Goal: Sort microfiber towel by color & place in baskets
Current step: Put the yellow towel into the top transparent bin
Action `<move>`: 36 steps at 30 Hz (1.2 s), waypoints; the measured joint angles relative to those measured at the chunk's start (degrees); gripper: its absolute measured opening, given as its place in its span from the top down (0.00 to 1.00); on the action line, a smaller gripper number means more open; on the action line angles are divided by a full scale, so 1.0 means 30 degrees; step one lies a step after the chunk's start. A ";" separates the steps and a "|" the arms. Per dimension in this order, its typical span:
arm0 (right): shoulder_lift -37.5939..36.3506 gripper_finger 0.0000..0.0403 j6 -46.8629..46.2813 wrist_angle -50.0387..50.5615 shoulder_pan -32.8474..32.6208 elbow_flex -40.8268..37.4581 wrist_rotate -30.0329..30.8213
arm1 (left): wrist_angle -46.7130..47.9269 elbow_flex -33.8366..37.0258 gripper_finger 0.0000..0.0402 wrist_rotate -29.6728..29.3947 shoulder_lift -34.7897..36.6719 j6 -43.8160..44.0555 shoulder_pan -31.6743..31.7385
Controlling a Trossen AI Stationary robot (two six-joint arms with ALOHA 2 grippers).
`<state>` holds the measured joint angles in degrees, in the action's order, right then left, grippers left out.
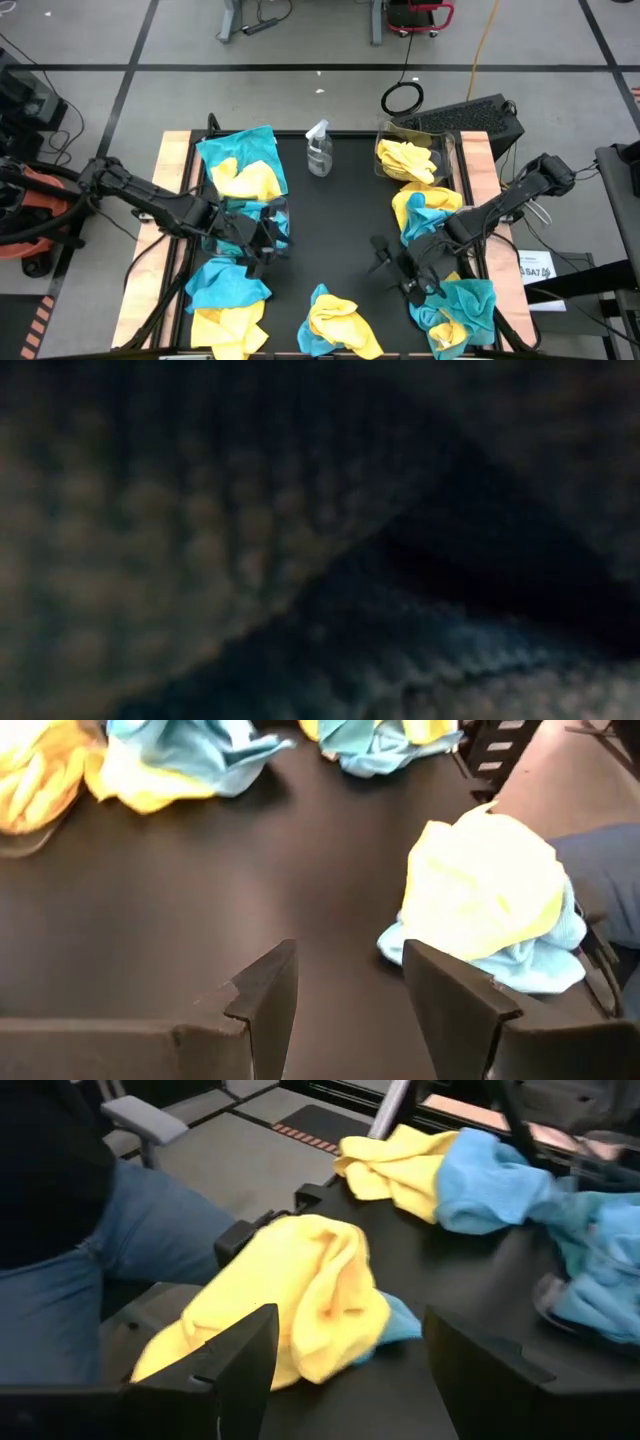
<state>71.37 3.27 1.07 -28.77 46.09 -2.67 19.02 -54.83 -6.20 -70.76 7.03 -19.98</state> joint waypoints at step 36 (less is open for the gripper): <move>0.7391 0.40 -0.1382 -0.8021 0.0109 0.0000 -0.2739 | -0.4487 0.0007 0.53 -0.0007 -0.3068 -0.0468 -0.1609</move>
<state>93.54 -0.88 -22.99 -28.45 46.09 -10.89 5.56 -54.81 -6.22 -79.96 5.63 -24.81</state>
